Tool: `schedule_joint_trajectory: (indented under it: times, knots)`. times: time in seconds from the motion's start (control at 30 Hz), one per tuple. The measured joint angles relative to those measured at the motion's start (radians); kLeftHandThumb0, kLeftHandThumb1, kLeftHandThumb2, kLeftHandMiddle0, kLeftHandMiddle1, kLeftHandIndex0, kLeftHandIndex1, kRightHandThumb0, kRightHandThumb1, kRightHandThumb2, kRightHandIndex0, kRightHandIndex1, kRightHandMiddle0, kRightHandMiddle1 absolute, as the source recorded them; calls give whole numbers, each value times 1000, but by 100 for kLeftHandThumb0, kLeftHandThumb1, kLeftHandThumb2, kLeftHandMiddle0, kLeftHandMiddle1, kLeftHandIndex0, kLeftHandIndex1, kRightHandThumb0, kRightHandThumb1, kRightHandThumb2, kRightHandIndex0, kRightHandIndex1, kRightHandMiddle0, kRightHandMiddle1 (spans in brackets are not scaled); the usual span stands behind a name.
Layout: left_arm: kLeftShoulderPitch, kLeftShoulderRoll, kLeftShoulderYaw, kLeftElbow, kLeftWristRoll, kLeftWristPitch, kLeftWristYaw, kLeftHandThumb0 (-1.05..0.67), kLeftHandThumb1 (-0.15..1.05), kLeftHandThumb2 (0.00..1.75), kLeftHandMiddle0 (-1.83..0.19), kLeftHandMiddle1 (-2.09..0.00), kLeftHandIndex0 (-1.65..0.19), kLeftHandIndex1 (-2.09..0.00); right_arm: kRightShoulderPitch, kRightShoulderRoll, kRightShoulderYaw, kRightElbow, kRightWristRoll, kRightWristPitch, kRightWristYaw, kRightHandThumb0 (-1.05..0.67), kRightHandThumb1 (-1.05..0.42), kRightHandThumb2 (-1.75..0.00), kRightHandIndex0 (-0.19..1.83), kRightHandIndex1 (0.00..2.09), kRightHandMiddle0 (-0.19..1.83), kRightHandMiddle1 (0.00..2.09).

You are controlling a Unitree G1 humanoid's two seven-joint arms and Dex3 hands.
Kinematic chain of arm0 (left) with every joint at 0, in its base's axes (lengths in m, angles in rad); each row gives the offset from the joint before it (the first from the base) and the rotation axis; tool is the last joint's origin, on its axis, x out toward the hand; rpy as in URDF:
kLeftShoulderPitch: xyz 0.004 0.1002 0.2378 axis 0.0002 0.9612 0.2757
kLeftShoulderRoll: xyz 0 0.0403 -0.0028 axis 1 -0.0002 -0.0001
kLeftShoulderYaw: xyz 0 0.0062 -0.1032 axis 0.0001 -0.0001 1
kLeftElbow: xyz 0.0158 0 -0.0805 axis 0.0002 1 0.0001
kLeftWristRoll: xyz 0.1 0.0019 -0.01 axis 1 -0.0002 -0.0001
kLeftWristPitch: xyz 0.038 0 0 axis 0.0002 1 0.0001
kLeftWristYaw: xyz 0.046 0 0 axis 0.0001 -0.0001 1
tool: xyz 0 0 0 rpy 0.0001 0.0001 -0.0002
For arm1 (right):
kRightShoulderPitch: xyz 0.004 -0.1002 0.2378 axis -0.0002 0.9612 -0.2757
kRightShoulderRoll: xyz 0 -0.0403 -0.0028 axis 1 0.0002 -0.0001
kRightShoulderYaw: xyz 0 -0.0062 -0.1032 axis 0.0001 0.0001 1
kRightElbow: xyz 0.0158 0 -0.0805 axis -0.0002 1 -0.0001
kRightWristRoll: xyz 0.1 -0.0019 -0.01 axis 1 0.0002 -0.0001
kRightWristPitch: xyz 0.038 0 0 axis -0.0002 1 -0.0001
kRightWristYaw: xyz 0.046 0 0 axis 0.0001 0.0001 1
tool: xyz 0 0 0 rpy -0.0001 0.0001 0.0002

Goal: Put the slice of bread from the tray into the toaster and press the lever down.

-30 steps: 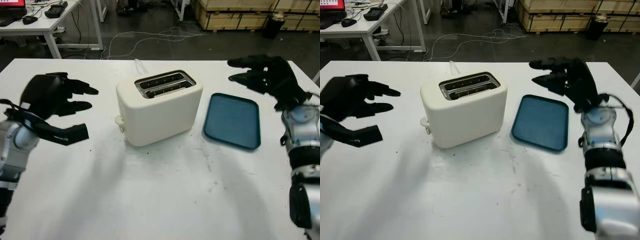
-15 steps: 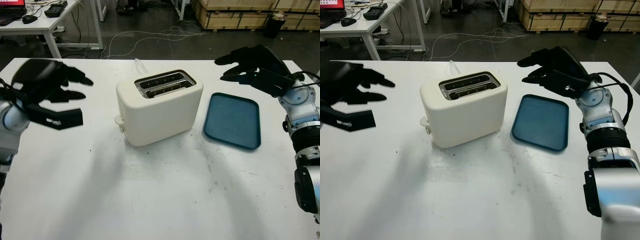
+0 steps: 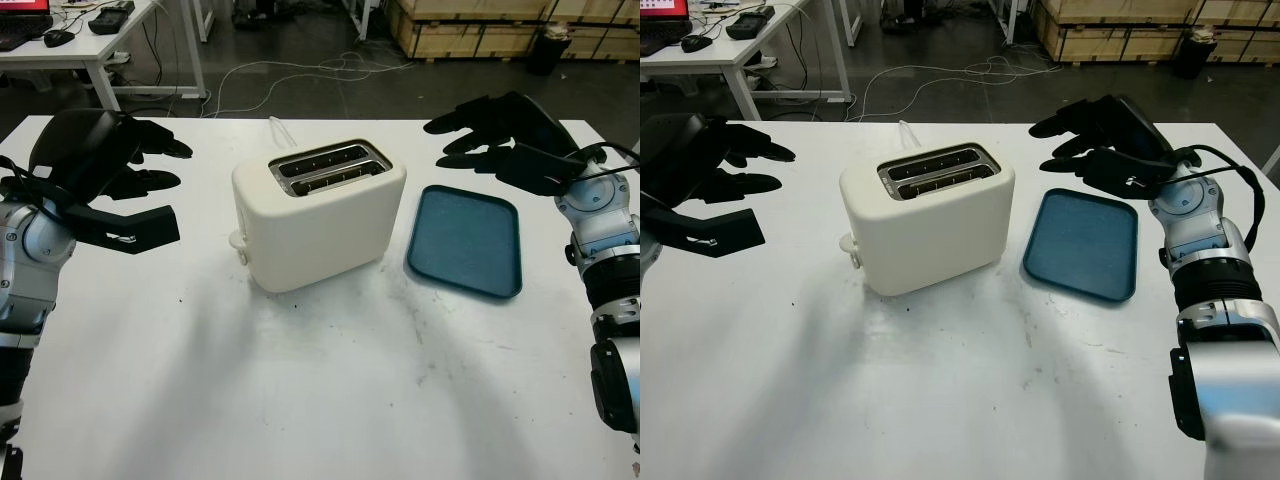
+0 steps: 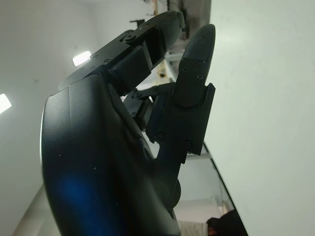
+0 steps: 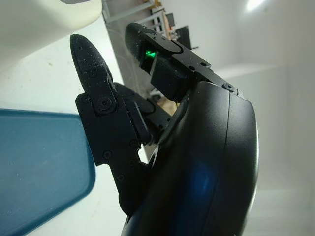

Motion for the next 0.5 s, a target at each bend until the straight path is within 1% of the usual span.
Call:
schedule_joint_trajectory:
  times: [0.23, 0.5]
  knots:
    - [25, 4, 0, -3, -1, 0, -5, -52, 89, 0, -73, -99, -106, -4, 13, -3, -8, -17, 1, 13, 0, -57, -79, 0, 105, 21, 98, 1]
    - [27, 4, 0, -2, -2, -1, -5, -51, 89, 0, -74, -99, -106, -4, 16, -3, -26, -17, 5, 13, -2, -55, -78, 0, 104, 26, 99, 1]
